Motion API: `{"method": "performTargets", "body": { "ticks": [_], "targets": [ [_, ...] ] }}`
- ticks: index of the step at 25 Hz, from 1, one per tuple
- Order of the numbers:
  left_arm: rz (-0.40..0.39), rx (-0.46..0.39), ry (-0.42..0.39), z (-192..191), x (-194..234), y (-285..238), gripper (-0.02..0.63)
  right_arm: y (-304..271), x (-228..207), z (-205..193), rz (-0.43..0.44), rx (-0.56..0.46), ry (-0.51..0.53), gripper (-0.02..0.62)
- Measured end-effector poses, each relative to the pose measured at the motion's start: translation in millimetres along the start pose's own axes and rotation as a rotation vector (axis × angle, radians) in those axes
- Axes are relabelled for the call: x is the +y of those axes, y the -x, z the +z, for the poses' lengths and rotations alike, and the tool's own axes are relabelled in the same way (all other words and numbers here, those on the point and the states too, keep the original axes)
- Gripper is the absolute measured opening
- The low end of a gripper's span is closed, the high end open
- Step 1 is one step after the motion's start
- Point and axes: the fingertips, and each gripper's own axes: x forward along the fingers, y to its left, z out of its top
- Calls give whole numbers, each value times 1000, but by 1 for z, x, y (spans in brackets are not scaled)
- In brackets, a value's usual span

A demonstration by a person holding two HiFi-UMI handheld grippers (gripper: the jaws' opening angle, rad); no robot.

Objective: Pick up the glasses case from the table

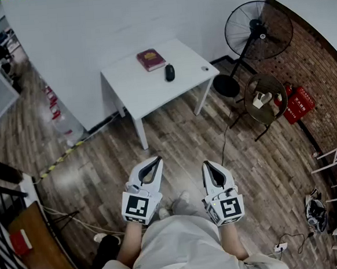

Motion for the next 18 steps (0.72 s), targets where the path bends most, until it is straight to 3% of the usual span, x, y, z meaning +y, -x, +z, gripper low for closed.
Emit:
{"method": "performTargets", "body": {
  "ticks": [10, 18],
  "targets": [
    [-3, 16, 6, -9, 2, -1, 18, -12, 2, 0, 6, -1, -4, 3],
    [15, 8, 1, -9, 29, -27, 18, -54, -6, 6, 36, -10, 19, 3]
  ]
}}
